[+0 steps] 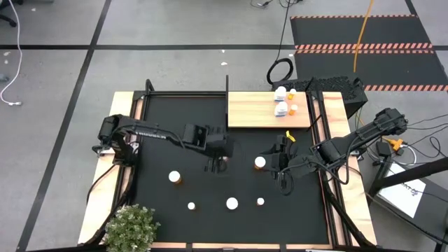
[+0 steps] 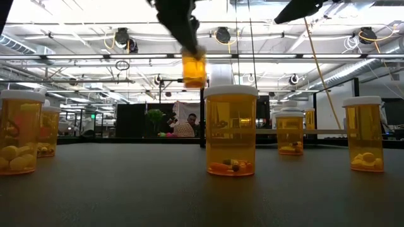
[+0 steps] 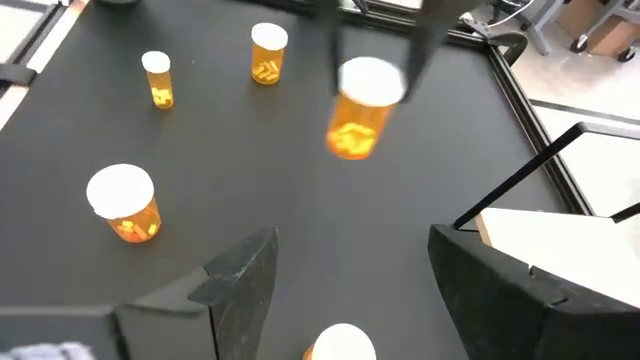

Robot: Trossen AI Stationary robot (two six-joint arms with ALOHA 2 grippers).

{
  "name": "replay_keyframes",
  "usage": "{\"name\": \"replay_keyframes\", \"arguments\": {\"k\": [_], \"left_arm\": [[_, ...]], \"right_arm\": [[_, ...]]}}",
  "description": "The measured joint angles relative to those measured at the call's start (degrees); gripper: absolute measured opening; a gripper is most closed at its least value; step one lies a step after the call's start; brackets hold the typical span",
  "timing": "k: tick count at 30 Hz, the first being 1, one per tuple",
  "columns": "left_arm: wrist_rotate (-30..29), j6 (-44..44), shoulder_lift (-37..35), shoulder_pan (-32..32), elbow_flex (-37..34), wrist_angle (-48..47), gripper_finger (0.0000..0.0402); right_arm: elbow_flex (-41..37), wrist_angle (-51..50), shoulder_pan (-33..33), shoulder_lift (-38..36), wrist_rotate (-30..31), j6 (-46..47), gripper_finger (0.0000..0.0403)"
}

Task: Pick and place medicine bottles onto shelf by color
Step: Put the large orange pill bottle on the shelf

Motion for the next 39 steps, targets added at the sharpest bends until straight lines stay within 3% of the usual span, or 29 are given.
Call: {"name": "replay_keyframes", "arguments": {"k": [7,17,21,28,33,39], "left_arm": [[0.0,6.7,0.0,4.8,6.6,0.0,0.0218],[0.1,15.0,1.1,10.7,15.1,1.1,0.0216],[1.0,17.7,4.4,12.7,19.5,1.0,0.0216],[1.5,20.1,14.1,15.1,31.6,0.2,0.0215],[1.7,23.5,20.6,16.3,39.7,-0.2,0.0226],[1.9,25.4,21.8,19.1,39.3,4.7,0.0217]], "right_arm": [[0.0,-3.7,-0.1,0.0,4.7,0.6,0.0253],[-6.2,-3.8,-0.1,-0.5,5.7,13.3,0.0253],[-12.0,1.3,1.7,-0.6,5.7,20.9,0.0253],[-14.6,5.3,3.7,-0.6,6.1,23.6,0.0253],[-14.6,1.0,5.5,-2.8,7.0,24.7,0.0253],[-14.6,-8.2,8.0,-8.4,11.1,31.0,0.0253]]}}
